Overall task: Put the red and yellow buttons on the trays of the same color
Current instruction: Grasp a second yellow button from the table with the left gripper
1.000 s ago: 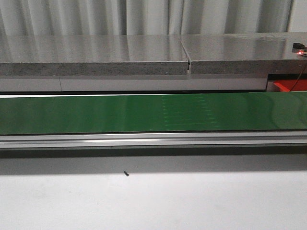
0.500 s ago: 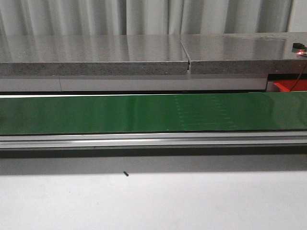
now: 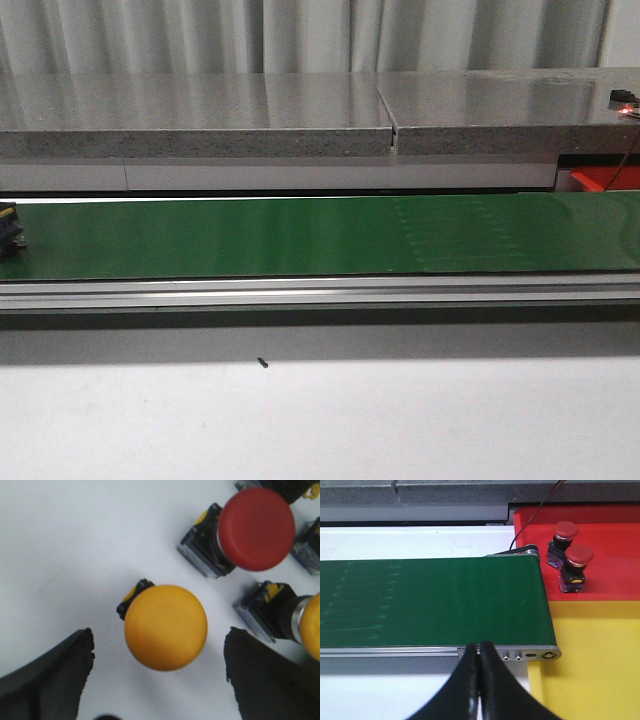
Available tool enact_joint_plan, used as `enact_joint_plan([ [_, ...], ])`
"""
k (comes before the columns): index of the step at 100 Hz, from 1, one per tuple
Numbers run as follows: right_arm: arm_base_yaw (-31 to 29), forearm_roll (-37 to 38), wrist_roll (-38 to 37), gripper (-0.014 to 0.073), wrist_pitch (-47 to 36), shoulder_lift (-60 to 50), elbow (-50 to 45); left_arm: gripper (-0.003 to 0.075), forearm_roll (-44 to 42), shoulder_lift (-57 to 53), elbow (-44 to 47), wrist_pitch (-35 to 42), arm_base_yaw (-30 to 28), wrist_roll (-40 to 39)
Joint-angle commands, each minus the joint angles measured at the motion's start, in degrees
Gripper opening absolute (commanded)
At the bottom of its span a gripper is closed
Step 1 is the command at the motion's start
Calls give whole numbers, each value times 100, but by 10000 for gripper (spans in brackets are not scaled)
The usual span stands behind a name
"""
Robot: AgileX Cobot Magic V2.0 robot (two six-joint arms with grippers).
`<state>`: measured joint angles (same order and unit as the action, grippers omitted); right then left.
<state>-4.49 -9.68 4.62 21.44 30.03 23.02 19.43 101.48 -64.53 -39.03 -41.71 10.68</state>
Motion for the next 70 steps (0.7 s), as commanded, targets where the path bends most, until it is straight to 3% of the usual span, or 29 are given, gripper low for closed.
enact_joint_plan([
  [1, 0, 25, 27, -61, -410, -4, 141, 535, 93, -199, -136, 420, -10, -50],
  [18, 0, 25, 27, -61, -410, -4, 141, 505, 93, -199, -136, 719, 23, -50],
  [44, 0, 25, 27, -61, -410, -4, 141, 306, 104, -199, -136, 616, 23, -50],
  [70, 0, 25, 27, -61, -410, -4, 141, 261, 104, -211, -136, 578, 23, -50],
])
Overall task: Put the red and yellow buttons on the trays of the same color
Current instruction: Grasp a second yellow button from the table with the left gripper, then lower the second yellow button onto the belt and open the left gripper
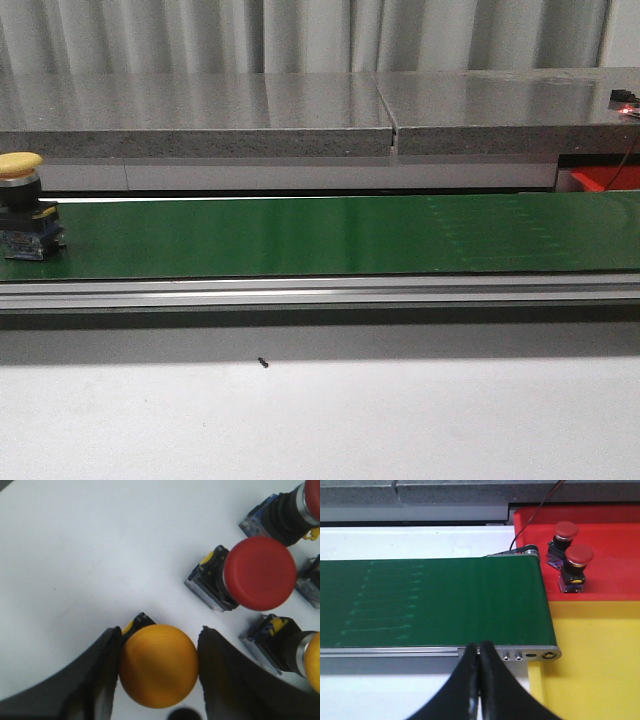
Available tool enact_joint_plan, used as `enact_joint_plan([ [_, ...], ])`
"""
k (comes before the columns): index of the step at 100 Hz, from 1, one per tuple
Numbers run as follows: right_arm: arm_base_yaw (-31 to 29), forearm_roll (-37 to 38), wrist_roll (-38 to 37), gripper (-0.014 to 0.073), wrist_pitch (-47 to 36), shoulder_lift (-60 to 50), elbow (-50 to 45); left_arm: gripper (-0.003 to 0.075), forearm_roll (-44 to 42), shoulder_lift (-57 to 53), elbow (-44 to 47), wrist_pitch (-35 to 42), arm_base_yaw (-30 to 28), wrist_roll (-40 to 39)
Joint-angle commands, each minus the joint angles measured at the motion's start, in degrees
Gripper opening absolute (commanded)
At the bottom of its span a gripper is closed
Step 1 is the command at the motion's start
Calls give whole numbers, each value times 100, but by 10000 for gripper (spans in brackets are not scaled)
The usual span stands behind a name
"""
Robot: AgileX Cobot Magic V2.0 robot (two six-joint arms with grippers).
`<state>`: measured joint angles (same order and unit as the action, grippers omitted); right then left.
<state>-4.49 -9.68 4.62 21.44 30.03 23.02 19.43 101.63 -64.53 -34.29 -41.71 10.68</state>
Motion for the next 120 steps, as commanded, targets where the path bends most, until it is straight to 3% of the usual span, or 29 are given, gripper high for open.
enact_joint_plan([
  [1, 0, 25, 27, -61, -410, -4, 141, 261, 119, -227, -136, 94, 23, -50],
  [38, 0, 25, 27, -61, -410, -4, 141, 261, 198, -1342, -136, -406, 99, -50],
  [85, 0, 25, 27, -61, -410, -4, 141, 261, 199, -1938, -196, -664, 1638, -50],
  [120, 0, 25, 27, -61, -410, -4, 141, 261, 199, -1574, -217, -610, 2164, -50],
])
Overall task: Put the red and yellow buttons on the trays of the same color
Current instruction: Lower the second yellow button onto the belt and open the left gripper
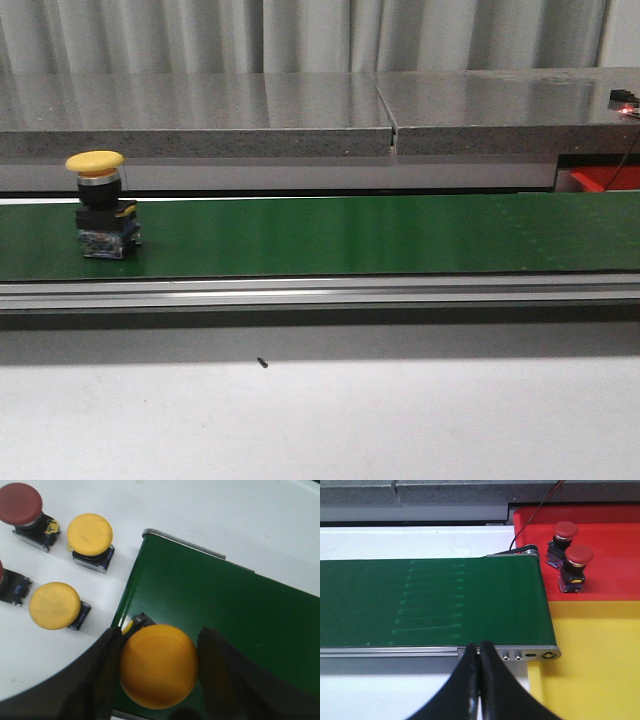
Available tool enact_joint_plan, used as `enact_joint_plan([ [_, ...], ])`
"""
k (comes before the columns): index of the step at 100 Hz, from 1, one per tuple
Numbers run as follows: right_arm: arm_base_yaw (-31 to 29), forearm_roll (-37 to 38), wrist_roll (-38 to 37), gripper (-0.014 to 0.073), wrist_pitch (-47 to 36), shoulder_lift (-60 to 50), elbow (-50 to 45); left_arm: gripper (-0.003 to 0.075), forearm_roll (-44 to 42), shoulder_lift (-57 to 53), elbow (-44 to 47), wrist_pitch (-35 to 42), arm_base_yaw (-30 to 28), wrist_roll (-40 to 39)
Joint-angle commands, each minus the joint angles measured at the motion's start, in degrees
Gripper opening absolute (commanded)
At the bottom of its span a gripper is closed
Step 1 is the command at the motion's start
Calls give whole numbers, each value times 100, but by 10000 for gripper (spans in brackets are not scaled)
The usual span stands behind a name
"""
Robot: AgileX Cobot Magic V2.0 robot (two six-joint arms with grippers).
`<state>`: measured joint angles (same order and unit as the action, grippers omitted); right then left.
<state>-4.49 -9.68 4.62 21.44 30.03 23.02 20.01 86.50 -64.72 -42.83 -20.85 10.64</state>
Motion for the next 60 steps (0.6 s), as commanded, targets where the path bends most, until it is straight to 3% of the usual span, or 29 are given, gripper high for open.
enact_joint_plan([
  [1, 0, 25, 27, -61, -410, -4, 141, 261, 141, -59, -198, 232, 90, -46],
  [21, 0, 25, 27, -61, -410, -4, 141, 286, 170, 138, -198, -1, 100, -33],
  [43, 0, 25, 27, -61, -410, -4, 141, 550, 249, 83, -212, -1, 110, -7],
  [60, 0, 25, 27, -61, -410, -4, 141, 555, 592, -166, -212, -49, 110, 372],
])
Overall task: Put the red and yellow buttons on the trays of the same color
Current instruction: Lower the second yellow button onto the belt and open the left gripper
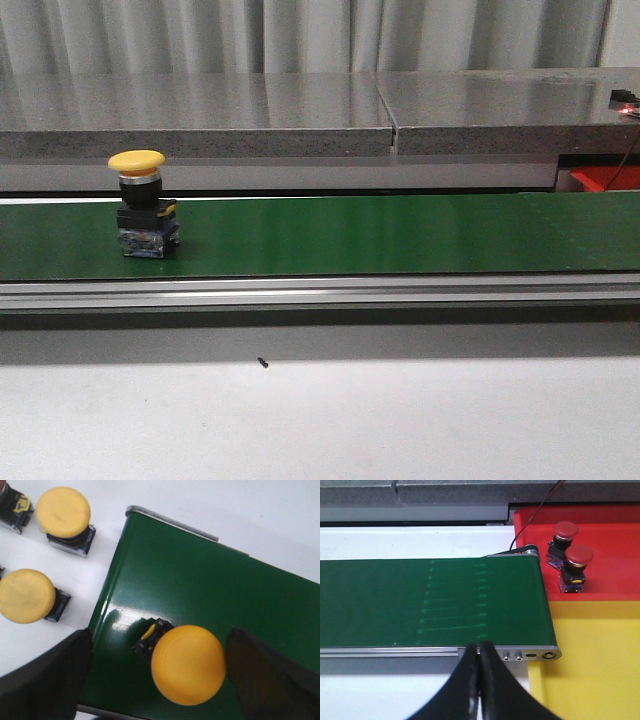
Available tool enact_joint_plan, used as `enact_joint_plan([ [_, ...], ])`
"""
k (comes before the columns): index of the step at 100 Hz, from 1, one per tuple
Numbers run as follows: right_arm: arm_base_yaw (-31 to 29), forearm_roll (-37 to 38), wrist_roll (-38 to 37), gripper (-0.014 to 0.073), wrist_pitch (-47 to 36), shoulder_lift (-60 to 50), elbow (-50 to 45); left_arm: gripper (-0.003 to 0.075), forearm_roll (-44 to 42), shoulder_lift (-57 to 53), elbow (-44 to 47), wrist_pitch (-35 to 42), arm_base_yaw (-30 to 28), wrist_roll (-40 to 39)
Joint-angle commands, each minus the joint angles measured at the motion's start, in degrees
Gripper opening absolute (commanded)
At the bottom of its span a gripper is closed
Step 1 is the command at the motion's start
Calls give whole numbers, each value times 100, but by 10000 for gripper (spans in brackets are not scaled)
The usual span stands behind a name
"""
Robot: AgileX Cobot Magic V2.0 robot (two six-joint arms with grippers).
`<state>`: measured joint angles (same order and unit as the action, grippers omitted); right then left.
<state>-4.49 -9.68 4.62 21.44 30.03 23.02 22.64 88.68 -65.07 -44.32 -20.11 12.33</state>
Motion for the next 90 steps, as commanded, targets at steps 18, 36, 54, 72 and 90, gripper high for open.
enact_joint_plan([
  [18, 0, 25, 27, -61, -410, -4, 141, 505, 369, -787, -177, -157, 229, 419],
  [36, 0, 25, 27, -61, -410, -4, 141, 216, 246, -1251, -18, -242, 421, 430],
  [54, 0, 25, 27, -61, -410, -4, 141, -20, 174, -1733, 243, -301, 705, 794],
  [72, 0, 25, 27, -61, -410, -4, 141, -20, 18, -2268, 675, -301, 1065, 846],
  [90, 0, 25, 27, -61, -410, -4, 141, -20, -11, -2814, 1126, -281, 1347, 846],
])
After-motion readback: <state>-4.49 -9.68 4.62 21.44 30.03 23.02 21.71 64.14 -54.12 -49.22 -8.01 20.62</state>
